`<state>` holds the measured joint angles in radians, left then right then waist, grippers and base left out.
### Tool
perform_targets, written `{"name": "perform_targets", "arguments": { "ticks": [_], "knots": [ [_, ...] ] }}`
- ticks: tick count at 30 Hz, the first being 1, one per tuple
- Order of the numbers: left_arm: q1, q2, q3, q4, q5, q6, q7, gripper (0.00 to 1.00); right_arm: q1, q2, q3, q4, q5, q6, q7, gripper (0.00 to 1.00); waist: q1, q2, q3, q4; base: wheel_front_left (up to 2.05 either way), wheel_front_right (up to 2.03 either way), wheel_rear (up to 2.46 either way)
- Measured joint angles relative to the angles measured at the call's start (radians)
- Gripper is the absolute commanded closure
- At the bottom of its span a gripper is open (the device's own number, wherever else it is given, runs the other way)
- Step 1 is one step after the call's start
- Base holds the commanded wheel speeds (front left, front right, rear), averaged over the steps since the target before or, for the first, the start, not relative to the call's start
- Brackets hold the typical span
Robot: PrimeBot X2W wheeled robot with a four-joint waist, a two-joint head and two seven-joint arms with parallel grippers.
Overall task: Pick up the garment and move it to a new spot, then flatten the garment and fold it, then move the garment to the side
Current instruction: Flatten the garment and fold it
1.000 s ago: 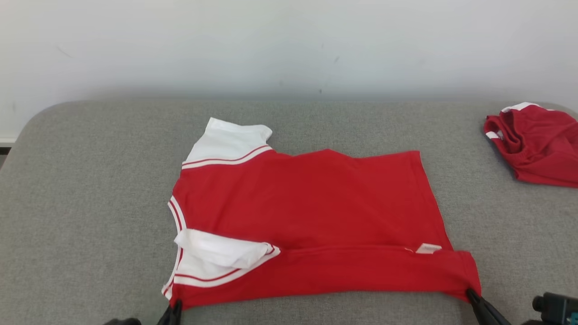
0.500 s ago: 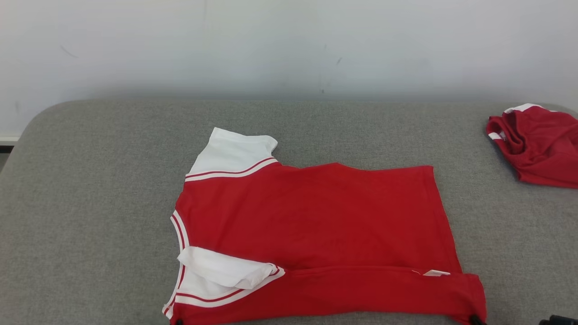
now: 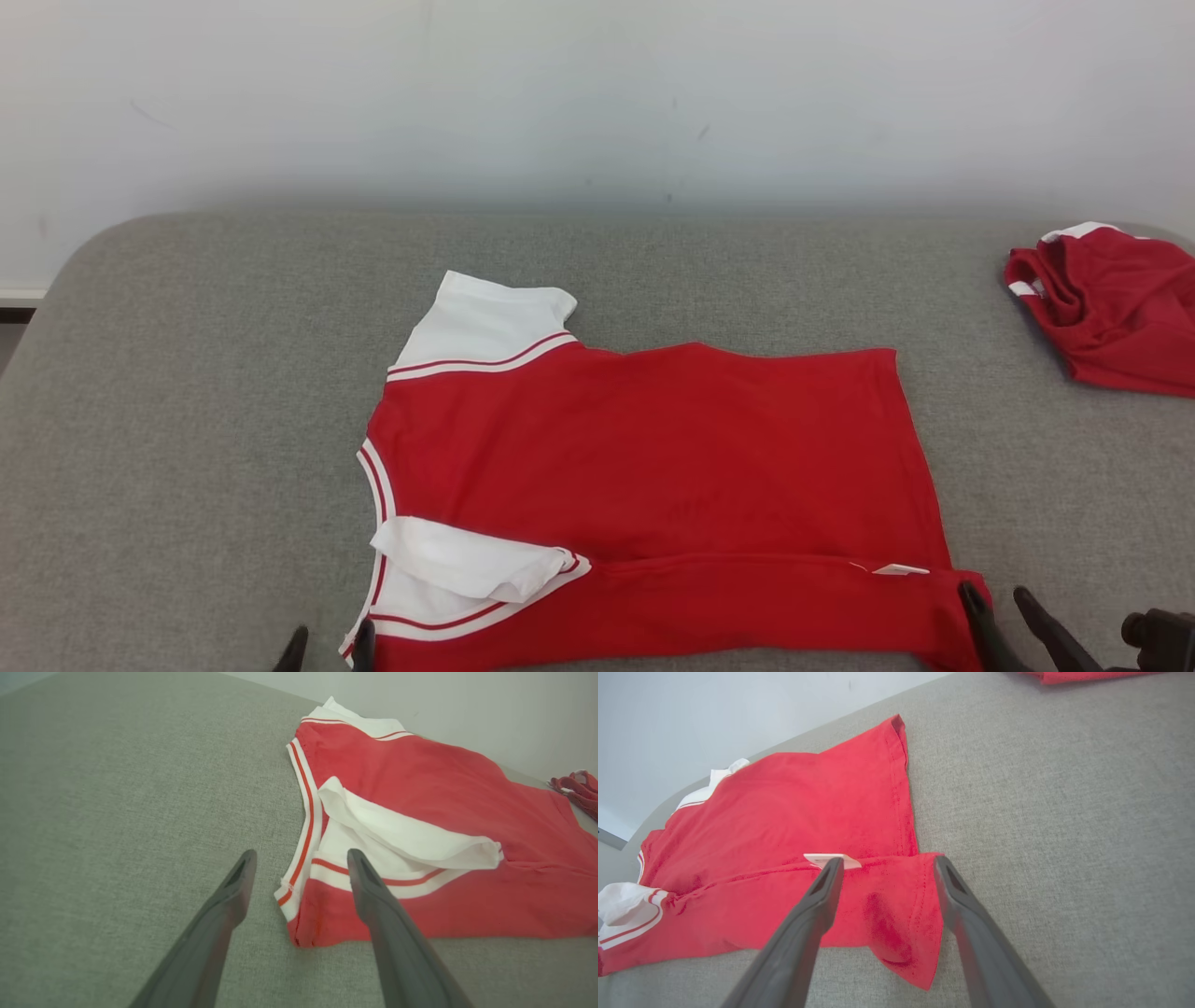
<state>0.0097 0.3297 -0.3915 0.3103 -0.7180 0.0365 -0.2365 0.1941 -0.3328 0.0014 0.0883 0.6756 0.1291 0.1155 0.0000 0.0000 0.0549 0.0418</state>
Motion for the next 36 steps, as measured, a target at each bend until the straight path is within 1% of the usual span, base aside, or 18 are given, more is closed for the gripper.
{"name": "perform_targets", "arguments": {
  "ticks": [1, 2, 5, 6, 8, 11, 14, 16, 18, 20, 22, 25, 27, 30, 36],
  "knots": [
    [0.000, 0.002, 0.006, -0.012, 0.014, 0.012, -0.007, 0.00, -0.010, 0.007, -0.002, -0.006, -0.012, 0.000, -0.014, 0.00, 0.0000, 0.0000, -0.002, 0.000, 0.00, 0.00, 0.00],
    [0.000, 0.000, 0.019, -0.046, 0.057, 0.038, -0.018, 0.00, -0.029, 0.029, -0.006, -0.015, -0.031, 0.000, -0.050, 0.00, 0.0000, 0.0000, -0.007, 0.000, 0.00, 0.00, 0.00],
    [0.000, 0.000, 0.053, -0.091, 0.127, 0.063, -0.023, 0.00, -0.053, 0.045, 0.001, -0.023, -0.077, 0.000, -0.116, 0.00, 0.0000, 0.0000, -0.012, 0.002, 0.00, 0.00, 0.00],
    [-0.002, -0.007, 0.081, -0.121, 0.161, 0.070, -0.023, 0.00, -0.063, 0.051, 0.007, -0.023, -0.092, 0.000, -0.141, 0.00, 0.0000, 0.0000, -0.012, 0.003, 0.00, 0.00, 0.00],
    [-0.008, -0.026, 0.129, -0.171, 0.226, 0.072, -0.026, 0.00, -0.090, 0.067, 0.017, -0.016, -0.121, 0.000, -0.191, 0.00, 0.0000, 0.0000, -0.013, 0.003, 0.00, 0.00, 0.00],
    [0.007, -0.076, 0.198, -0.227, 0.304, 0.066, -0.026, 0.00, -0.119, 0.084, 0.040, 0.003, -0.161, 0.000, -0.256, 0.00, 0.0000, 0.0000, -0.013, 0.000, 0.00, 0.00, 0.00],
    [0.021, -0.119, 0.253, -0.256, 0.370, 0.041, -0.026, 0.00, -0.145, 0.097, 0.071, 0.034, -0.202, 0.000, -0.315, 0.00, 0.0000, 0.0000, -0.014, -0.003, 0.00, 0.00, 0.00],
    [0.031, -0.153, 0.285, -0.267, 0.402, 0.025, -0.026, 0.00, -0.166, 0.119, 0.073, 0.055, -0.211, 0.000, -0.346, 0.00, 0.0000, -0.0001, -0.012, -0.004, 0.00, 0.00, 0.00],
    [0.031, -0.174, 0.314, -0.260, 0.434, -0.004, -0.026, 0.00, -0.178, 0.143, 0.076, 0.066, -0.220, 0.000, -0.364, 0.00, 0.0000, 0.0000, -0.009, -0.004, 0.00, 0.00, 0.00],
    [0.030, -0.188, 0.334, -0.238, 0.478, -0.027, -0.026, 0.00, -0.193, 0.157, 0.082, 0.084, -0.256, 0.000, -0.372, 0.00, 0.0000, 0.0000, -0.006, -0.006, 0.00, 0.00, 0.00],
    [0.030, -0.210, 0.350, -0.217, 0.500, -0.049, -0.026, 0.00, -0.202, 0.172, 0.086, 0.091, -0.298, 0.000, -0.375, 0.00, 0.0000, 0.0000, -0.005, -0.008, 0.00, 0.00, 0.00],
    [0.027, -0.226, 0.365, -0.198, 0.545, -0.081, -0.026, 0.00, -0.208, 0.212, 0.067, 0.063, -0.349, 0.000, -0.377, 0.00, 0.0000, 0.0000, -0.004, -0.012, 0.00, 0.00, 0.00],
    [0.027, -0.234, 0.370, -0.183, 0.566, -0.097, -0.026, 0.00, -0.205, 0.228, 0.059, 0.048, -0.383, 0.000, -0.377, 0.00, 0.0000, 0.0000, -0.002, -0.013, 0.00, 0.00, 0.00],
    [0.027, -0.245, 0.396, -0.175, 0.576, -0.109, -0.026, 0.00, -0.187, 0.250, 0.046, 0.030, -0.412, 0.000, -0.379, 0.00, 0.0000, 0.0000, 0.001, -0.016, 0.00, 0.00, 0.00],
    [0.028, -0.260, 0.426, -0.162, 0.599, -0.132, -0.026, 0.00, -0.168, 0.267, 0.027, 0.012, -0.440, 0.000, -0.380, 0.00, 0.0000, 0.0000, 0.006, -0.019, 0.00, 0.00, 0.00]
  ]
}}
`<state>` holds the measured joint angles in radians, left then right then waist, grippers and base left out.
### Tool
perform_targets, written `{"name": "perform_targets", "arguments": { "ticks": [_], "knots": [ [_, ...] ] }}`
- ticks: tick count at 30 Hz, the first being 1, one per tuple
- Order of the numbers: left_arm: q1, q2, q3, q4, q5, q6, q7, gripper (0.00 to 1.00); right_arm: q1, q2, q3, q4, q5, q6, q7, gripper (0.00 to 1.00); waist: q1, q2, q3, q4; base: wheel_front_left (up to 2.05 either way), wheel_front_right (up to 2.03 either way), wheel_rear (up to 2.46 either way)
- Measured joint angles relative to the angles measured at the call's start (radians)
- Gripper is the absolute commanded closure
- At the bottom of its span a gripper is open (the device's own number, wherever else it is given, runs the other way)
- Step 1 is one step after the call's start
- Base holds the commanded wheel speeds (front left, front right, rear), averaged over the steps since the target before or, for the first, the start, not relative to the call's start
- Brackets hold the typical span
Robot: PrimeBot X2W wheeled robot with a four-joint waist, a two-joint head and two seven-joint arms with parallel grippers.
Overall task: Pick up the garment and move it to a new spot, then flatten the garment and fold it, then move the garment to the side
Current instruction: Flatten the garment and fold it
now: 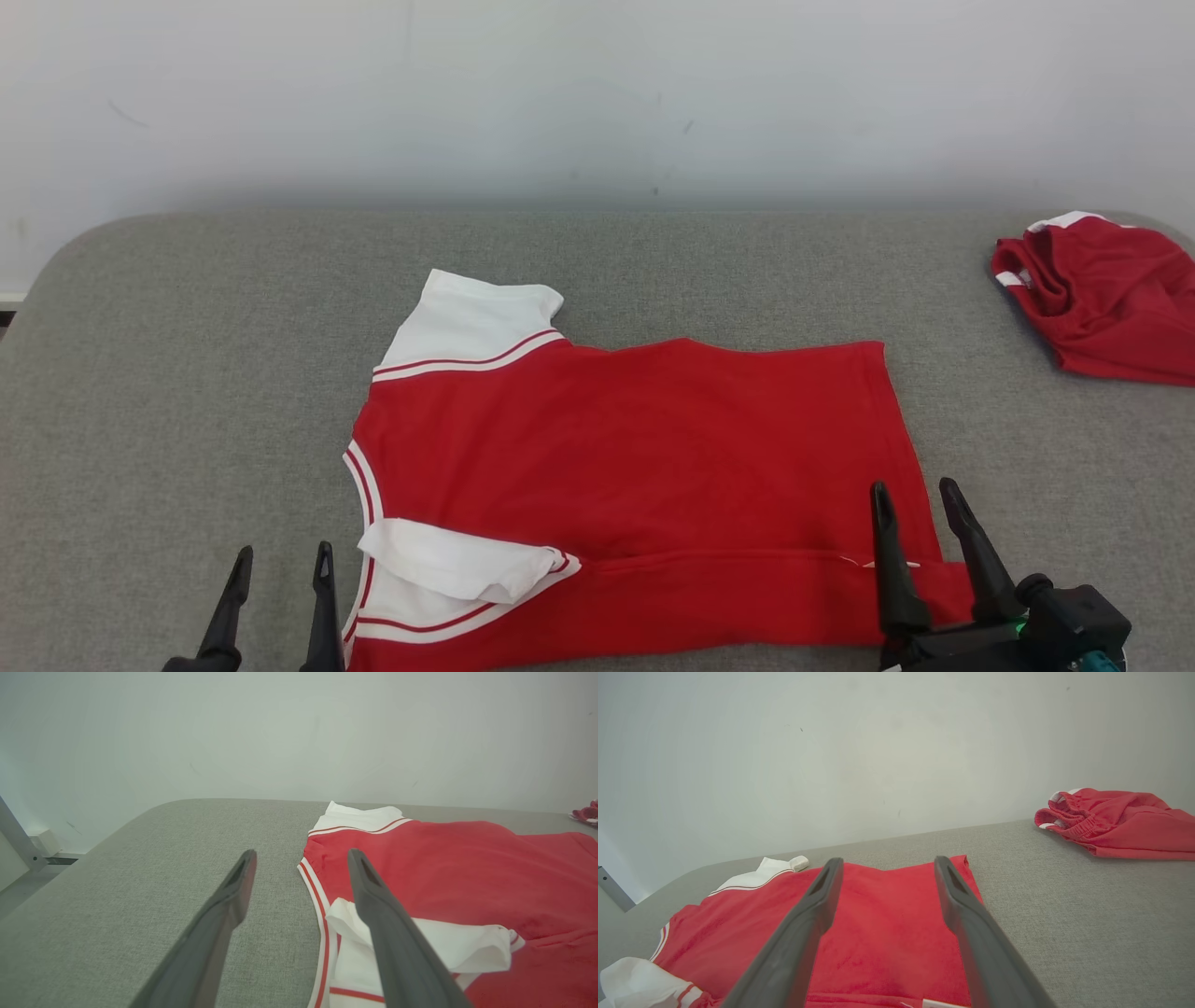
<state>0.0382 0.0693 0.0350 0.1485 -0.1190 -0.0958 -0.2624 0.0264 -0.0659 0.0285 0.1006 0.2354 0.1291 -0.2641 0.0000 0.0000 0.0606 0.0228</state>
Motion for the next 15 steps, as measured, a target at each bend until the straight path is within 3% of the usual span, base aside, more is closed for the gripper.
{"name": "perform_targets", "arguments": {
  "ticks": [8, 15],
  "knots": [
    [-0.080, 0.004, 0.040, 0.015, -0.006, -0.021, 0.000, 0.00, -0.062, 0.003, 0.024, 0.019, -0.026, 0.000, 0.000, 0.00, 0.0000, 0.0000, 0.028, -0.017, 0.00, 0.00, 0.00],
    [-0.273, 0.128, -0.004, 0.122, -0.065, -0.034, 0.000, 0.00, -0.217, -0.013, 0.022, 0.097, -0.044, 0.000, 0.000, 0.00, 0.0001, 0.0001, 0.085, -0.052, 0.00, 0.00, 0.00]
  ]
}}
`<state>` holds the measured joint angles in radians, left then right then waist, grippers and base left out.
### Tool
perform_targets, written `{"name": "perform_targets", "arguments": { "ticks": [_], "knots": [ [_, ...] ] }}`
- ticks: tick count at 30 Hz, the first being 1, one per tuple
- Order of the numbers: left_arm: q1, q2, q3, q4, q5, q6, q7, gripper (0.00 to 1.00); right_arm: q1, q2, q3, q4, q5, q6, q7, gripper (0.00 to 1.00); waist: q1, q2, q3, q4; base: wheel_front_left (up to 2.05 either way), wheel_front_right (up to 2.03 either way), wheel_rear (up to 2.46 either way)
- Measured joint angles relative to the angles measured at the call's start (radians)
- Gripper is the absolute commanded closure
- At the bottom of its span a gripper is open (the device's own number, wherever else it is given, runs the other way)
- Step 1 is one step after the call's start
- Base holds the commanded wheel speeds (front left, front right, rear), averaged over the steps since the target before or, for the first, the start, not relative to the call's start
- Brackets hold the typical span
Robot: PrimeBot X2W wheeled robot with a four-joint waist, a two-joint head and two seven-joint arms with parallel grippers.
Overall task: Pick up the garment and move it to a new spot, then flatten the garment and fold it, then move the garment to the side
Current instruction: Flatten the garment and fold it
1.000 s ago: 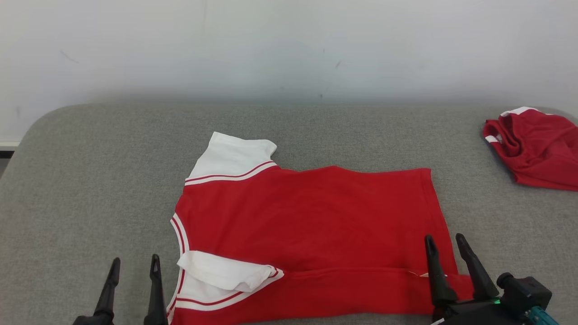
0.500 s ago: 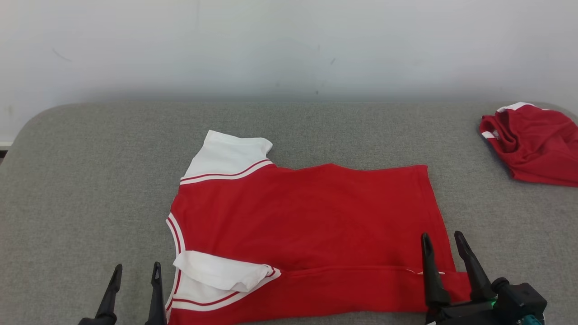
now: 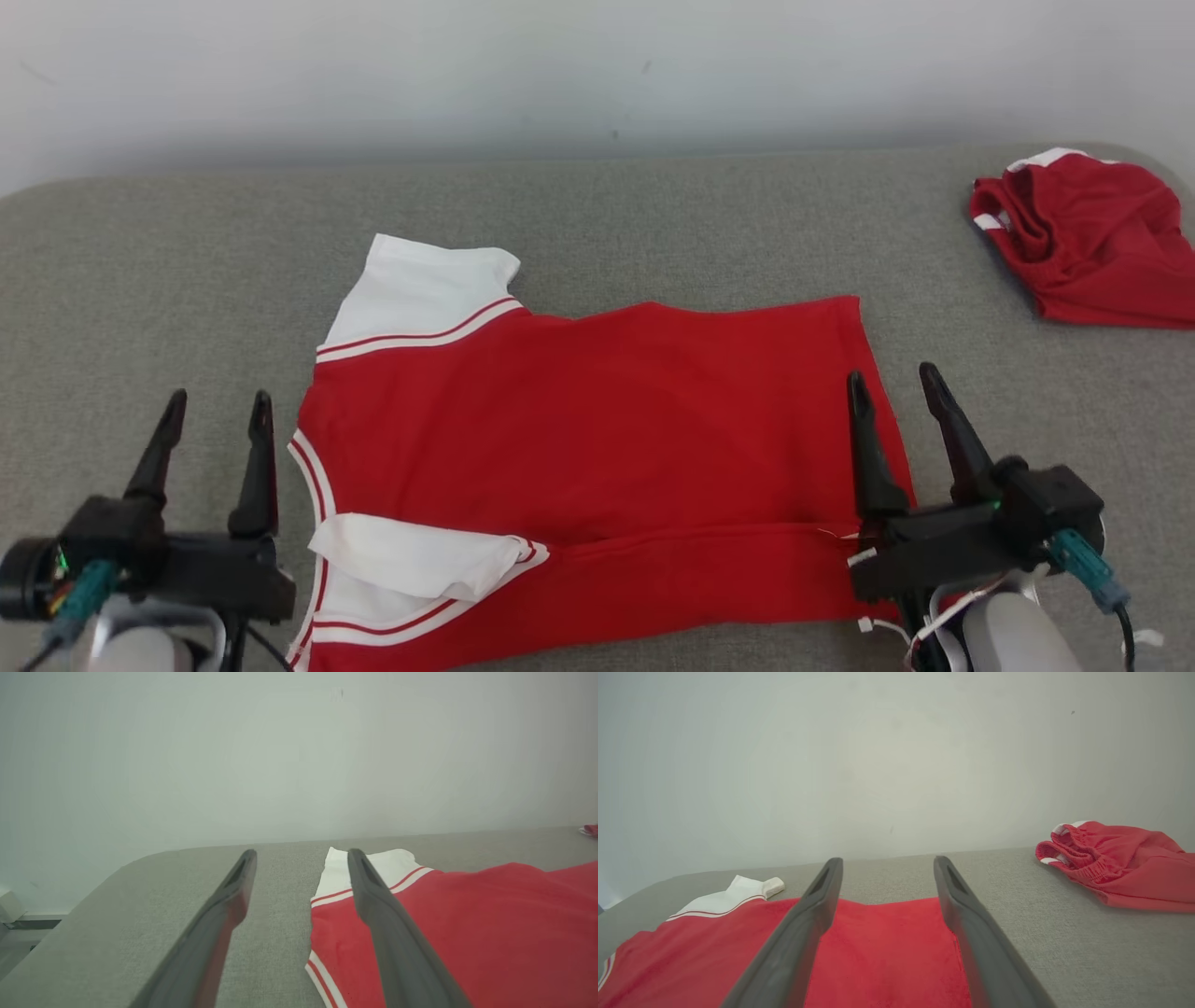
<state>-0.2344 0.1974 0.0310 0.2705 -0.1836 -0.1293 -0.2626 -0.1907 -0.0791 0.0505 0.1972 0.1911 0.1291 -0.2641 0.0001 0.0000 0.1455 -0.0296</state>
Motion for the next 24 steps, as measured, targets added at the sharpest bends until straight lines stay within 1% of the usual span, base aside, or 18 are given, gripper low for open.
{"name": "perform_targets", "arguments": {
  "ticks": [3, 5, 9, 12, 15, 16, 18, 21, 24],
  "knots": [
    [-0.109, 0.078, -0.059, 0.075, -0.069, -0.002, 0.000, 0.00, -0.072, -0.002, 0.001, 0.054, -0.011, 0.000, 0.000, 0.00, 0.0000, 0.0000, 0.030, -0.019, 0.00, 0.00, 0.00],
    [-0.187, 0.128, -0.107, 0.123, -0.124, -0.002, 0.020, 0.00, -0.120, -0.002, 0.001, 0.090, -0.019, 0.000, 0.000, 0.00, 0.0001, 0.0000, 0.051, -0.032, 0.00, 0.00, 0.00],
    [-0.342, 0.227, -0.215, 0.202, -0.248, -0.002, 0.086, 0.00, -0.213, -0.002, 0.008, 0.169, -0.026, 0.000, 0.000, 0.00, 0.0002, 0.0001, 0.096, -0.056, 0.00, 0.00, 0.00],
    [-0.441, 0.286, -0.305, 0.241, -0.350, -0.002, 0.158, 0.00, -0.288, -0.001, 0.017, 0.228, -0.026, 0.000, 0.000, 0.00, 0.0002, 0.0001, 0.132, -0.076, 0.00, 0.00, 0.00],
    [-0.517, 0.346, -0.374, 0.262, -0.442, -0.002, 0.233, 0.00, -0.354, 0.002, 0.032, 0.276, -0.025, 0.000, 0.000, 0.00, 0.0002, 0.0001, 0.168, -0.097, 0.00, 0.00, 0.00],
    [-0.517, 0.346, -0.374, 0.262, -0.442, -0.002, 0.233, 0.00, -0.354, 0.002, 0.032, 0.276, -0.025, 0.000, 0.000, 0.00, 0.0002, 0.0001, 0.168, -0.097, 0.00, 0.00, 0.00],
    [-0.557, 0.385, -0.413, 0.273, -0.496, -0.002, 0.289, 0.00, -0.397, 0.007, 0.049, 0.295, -0.018, 0.000, 0.000, 0.00, 0.0002, 0.0001, 0.189, -0.113, 0.00, 0.00, 0.00],
    [-0.627, 0.441, -0.460, 0.287, -0.553, -0.002, 0.344, 0.00, -0.449, 0.011, 0.062, 0.304, -0.007, 0.000, 0.000, 0.00, 0.0002, 0.0001, 0.224, -0.136, 0.00, 0.00, 0.00],
    [-0.676, 0.474, -0.513, 0.306, -0.595, -0.002, 0.397, 0.00, -0.470, 0.014, 0.068, 0.308, -0.001, 0.000, 0.000, 0.00, 0.0002, 0.0001, 0.257, -0.159, 0.00, 0.00, 0.00]
  ]
}}
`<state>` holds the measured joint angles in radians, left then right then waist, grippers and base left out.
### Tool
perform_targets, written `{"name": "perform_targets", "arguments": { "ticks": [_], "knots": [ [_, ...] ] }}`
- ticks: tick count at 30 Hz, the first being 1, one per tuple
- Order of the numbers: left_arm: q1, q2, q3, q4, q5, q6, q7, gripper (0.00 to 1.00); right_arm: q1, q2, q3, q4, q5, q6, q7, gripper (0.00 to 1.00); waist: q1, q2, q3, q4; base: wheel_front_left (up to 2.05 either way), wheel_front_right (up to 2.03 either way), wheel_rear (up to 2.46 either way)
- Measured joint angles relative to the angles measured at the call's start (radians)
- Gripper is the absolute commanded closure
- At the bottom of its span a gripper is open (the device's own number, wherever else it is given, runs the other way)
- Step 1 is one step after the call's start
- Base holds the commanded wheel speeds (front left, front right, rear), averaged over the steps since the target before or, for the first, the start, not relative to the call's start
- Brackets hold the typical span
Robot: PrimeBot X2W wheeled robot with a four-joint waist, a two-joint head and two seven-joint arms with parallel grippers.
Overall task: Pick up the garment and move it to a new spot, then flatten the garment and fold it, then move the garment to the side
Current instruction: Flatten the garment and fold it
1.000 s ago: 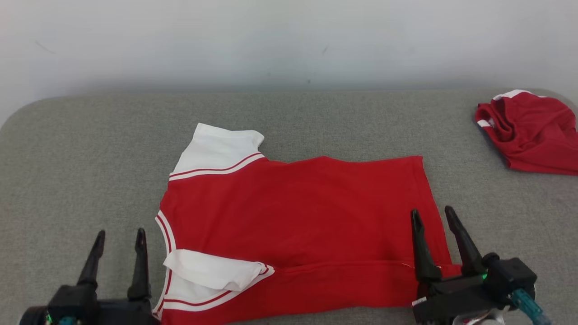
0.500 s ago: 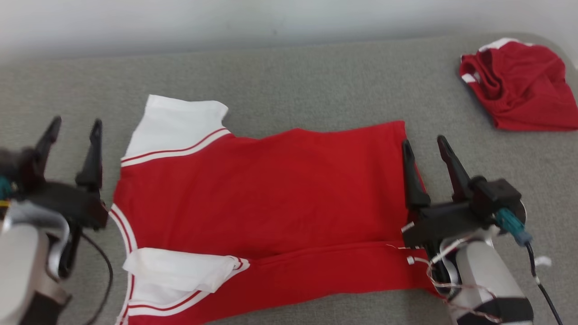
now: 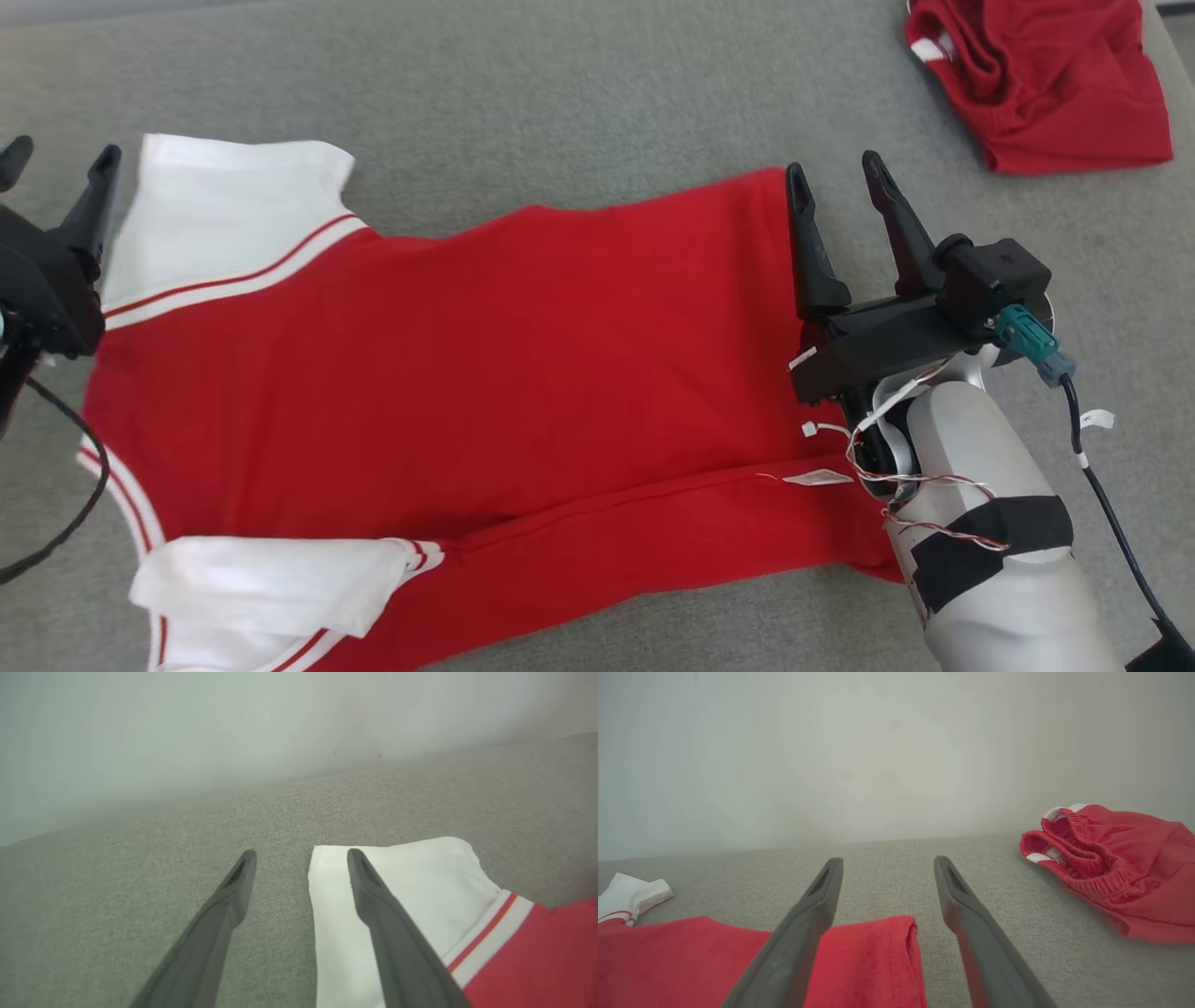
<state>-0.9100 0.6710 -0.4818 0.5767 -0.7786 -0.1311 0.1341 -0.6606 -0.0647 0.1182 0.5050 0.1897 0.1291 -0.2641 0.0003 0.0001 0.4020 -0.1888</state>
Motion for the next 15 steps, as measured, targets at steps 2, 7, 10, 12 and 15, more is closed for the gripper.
{"name": "perform_targets", "arguments": {
  "ticks": [2, 7, 10, 12, 15],
  "knots": [
    [-0.026, 0.010, -0.040, 0.008, -0.017, 0.000, 0.019, 0.00, -0.007, 0.002, 0.001, 0.003, 0.001, 0.000, 0.000, 0.00, 0.0000, 0.0001, 0.019, -0.014, 0.00, 0.00, 0.00],
    [-0.075, 0.020, -0.119, 0.049, -0.049, 0.000, 0.041, 0.00, -0.015, 0.005, 0.002, 0.006, 0.001, 0.000, 0.000, 0.00, -0.0001, 0.0001, 0.051, -0.046, 0.00, 0.00, 0.00],
    [-0.096, 0.024, -0.153, 0.075, -0.070, 0.000, 0.035, 0.00, -0.016, 0.006, 0.002, 0.005, 0.001, 0.000, 0.000, 0.00, -0.0001, 0.0001, 0.061, -0.059, 0.00, 0.00, 0.00],
    [-0.109, 0.030, -0.173, 0.098, -0.074, 0.000, 0.035, 0.00, -0.017, 0.007, 0.003, 0.005, 0.000, 0.000, 0.000, 0.00, -0.0001, 0.0000, 0.066, -0.064, 0.00, 0.00, 0.00],
    [-0.128, 0.036, -0.198, 0.124, -0.087, 0.000, 0.035, 0.00, -0.024, 0.008, 0.006, 0.006, -0.001, 0.000, 0.000, 0.00, -0.0002, 0.0000, 0.072, -0.069, 0.00, 0.00, 0.00]
  ]
}}
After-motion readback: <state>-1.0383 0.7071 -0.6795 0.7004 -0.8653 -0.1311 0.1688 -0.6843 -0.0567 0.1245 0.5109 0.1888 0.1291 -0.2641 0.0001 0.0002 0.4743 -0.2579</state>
